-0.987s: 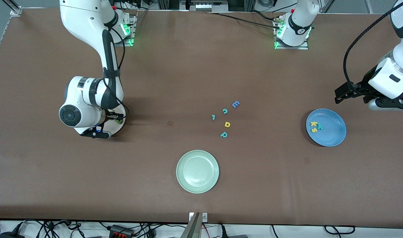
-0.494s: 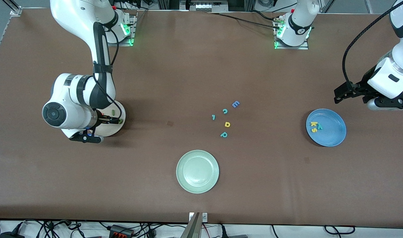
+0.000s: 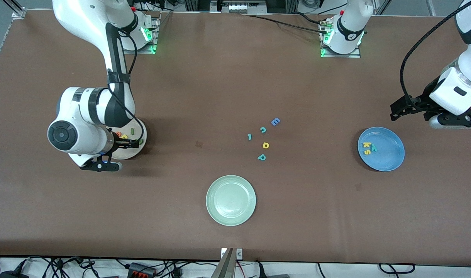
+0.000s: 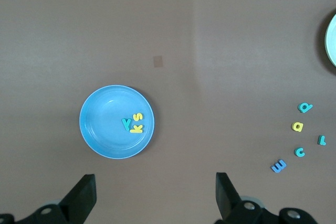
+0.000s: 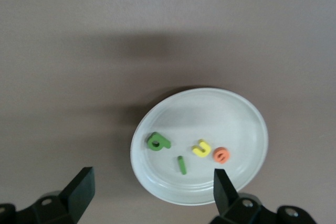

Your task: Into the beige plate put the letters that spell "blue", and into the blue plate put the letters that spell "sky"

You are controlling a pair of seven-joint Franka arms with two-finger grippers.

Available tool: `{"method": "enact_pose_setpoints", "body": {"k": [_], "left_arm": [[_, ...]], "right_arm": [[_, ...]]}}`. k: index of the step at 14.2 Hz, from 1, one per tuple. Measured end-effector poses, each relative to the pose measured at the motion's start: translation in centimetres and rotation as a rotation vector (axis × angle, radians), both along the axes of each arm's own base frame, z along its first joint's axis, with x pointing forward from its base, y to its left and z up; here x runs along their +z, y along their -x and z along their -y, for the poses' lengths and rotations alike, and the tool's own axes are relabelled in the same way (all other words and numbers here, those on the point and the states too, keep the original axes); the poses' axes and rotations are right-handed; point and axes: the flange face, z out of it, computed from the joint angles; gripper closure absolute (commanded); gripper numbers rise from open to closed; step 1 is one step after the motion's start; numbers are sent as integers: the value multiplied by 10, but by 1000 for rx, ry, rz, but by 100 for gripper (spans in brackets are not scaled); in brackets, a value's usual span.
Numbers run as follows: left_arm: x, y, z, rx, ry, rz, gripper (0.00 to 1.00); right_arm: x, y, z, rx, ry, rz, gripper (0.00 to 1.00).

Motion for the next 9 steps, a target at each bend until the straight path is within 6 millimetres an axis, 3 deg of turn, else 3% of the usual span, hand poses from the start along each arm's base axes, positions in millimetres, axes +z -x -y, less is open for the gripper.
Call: {"method": "enact_pose_setpoints", "body": {"k": [3,7,9], "left_arm": [[0,0,0,5,0,0,0],[0,0,0,10,0,0,0],[1,0,0,13,1,1,0]], "right_arm": [[58,-3,-3,23,-49,58,0],[166,-1,45,-5,-107,157,0],[206,0,77,-38,-121,198,0]]}}
